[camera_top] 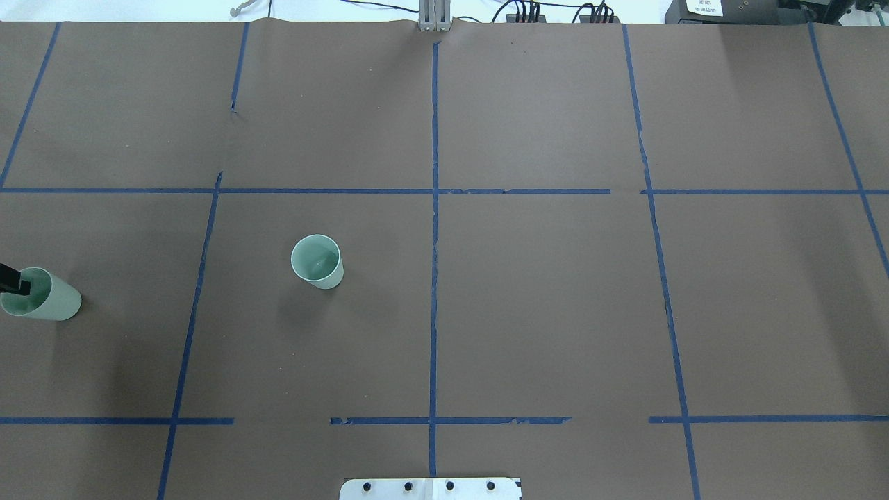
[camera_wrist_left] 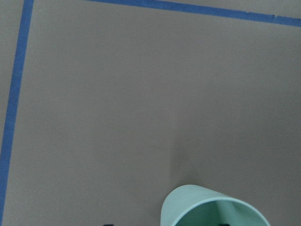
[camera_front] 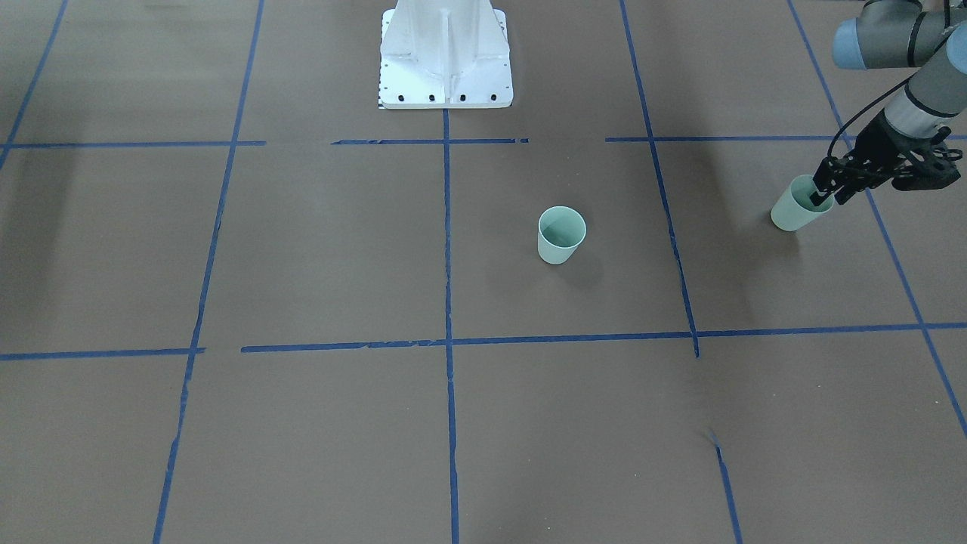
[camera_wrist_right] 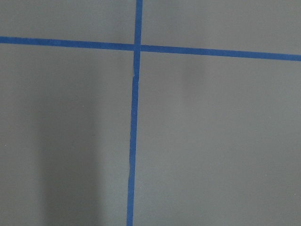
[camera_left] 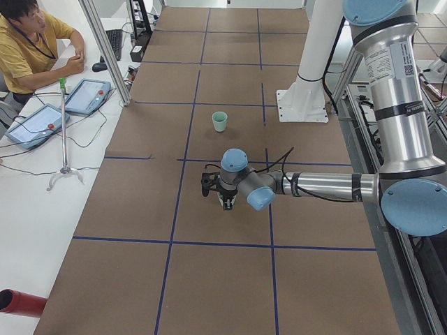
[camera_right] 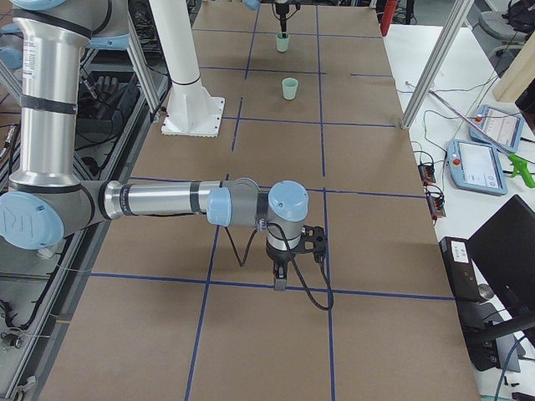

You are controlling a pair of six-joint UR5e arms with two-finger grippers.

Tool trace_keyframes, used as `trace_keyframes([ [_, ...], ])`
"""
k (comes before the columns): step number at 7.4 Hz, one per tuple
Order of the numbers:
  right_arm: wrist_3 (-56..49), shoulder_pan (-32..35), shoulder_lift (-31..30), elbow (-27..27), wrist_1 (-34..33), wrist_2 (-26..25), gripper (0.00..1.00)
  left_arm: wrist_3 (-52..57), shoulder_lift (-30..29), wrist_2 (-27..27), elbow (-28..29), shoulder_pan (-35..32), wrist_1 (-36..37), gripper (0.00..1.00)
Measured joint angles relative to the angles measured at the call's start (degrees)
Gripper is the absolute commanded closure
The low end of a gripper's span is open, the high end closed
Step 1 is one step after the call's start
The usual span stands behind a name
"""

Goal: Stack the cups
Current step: 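Close the left gripper on the rim of the edge cup, then lift the held cup with the left gripper and carry it over the middle cup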

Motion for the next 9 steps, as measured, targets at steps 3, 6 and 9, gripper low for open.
trace_keyframes([
  [3, 0.0, 0.0, 0.0, 0.0, 0.0, 0.0, 0.00, 0.0, -0.2, 0.1, -0.6, -0.4, 0.2, 1.00],
  [6, 0.0, 0.0, 0.0, 0.0, 0.0, 0.0, 0.00, -0.1, -1.6, 0.0, -8.2, -2.5, 8.4, 1.00],
  [9, 0.0, 0.0, 0.0, 0.0, 0.0, 0.0, 0.00, -8.6, -15.2, 5.1, -16.7, -3.4, 30.7, 1.00],
])
